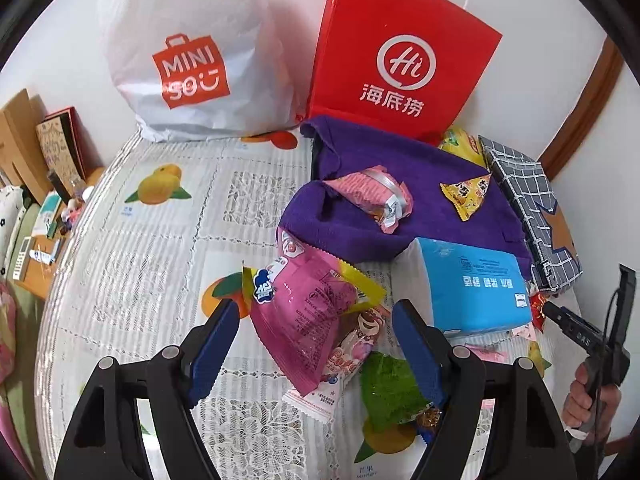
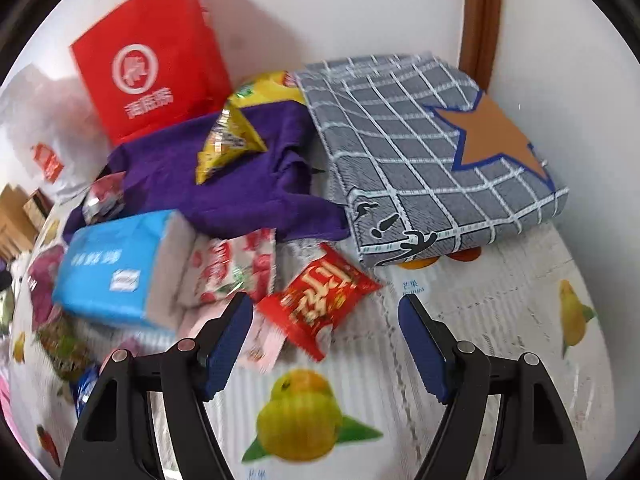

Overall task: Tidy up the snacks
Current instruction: 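Grasp the pink snack bag with the left tool while the right tool grasps the red candy packet, then carry the pink bag and red candy packet over the purple towel with both tools, then open the right tool to drop the red candy packet onto the towel, then open the left tool to drop the pink snack bag onto the towel, then move both tools back over the bed toward the remaining snacks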

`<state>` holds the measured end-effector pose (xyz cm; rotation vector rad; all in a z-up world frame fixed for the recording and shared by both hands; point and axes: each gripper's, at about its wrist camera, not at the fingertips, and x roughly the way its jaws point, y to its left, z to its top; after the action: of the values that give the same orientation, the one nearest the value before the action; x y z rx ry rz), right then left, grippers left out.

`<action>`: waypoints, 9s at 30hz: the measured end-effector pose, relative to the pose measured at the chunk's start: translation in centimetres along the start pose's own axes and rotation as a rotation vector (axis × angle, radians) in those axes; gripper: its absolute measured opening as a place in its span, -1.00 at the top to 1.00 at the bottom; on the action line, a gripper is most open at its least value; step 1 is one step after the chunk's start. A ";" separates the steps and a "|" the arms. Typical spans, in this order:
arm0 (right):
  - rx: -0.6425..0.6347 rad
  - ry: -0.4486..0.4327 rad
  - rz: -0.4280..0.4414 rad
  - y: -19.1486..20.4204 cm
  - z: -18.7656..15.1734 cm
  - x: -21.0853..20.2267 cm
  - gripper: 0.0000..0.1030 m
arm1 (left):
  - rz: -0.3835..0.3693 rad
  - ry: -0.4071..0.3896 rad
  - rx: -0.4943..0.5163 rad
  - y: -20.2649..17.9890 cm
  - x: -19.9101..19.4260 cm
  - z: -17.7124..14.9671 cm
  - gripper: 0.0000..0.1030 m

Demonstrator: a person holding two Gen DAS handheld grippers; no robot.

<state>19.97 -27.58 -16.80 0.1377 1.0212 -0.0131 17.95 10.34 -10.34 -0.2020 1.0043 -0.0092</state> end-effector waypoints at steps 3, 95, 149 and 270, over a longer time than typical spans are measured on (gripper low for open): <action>0.067 0.043 0.036 -0.9 0.4 1.9 -0.28 | 0.005 0.005 0.009 -0.1 0.5 -0.1 -0.50; -0.170 -0.170 0.107 7.9 1.1 -11.9 0.24 | -0.214 -0.111 0.170 -9.5 -7.2 0.9 -0.04; -0.265 -0.094 0.092 11.0 14.9 3.3 0.24 | -0.126 -0.028 0.072 -5.1 8.3 15.0 -0.04; -0.135 -0.035 -0.017 5.6 2.7 -4.2 -0.18 | -0.189 -0.089 0.219 -9.5 -0.5 10.7 -0.42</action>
<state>20.48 -22.60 -11.25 0.0054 0.9850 0.0375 27.42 2.79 -2.72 -0.0952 0.8855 -0.2787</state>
